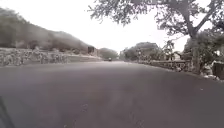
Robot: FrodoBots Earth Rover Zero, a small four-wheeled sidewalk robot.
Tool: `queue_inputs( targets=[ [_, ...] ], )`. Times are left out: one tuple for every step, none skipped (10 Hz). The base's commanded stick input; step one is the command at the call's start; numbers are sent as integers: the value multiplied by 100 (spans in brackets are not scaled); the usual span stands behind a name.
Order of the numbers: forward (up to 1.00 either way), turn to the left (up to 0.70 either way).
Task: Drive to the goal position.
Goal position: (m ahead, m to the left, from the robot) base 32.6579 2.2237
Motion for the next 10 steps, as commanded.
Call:
queue_inputs(
  targets=[
    [70,0],
    [70,0],
    [70,0],
    [70,0],
    [70,0],
    [70,0],
    [70,0],
    [70,0],
    [70,0],
    [70,0]
  ],
)
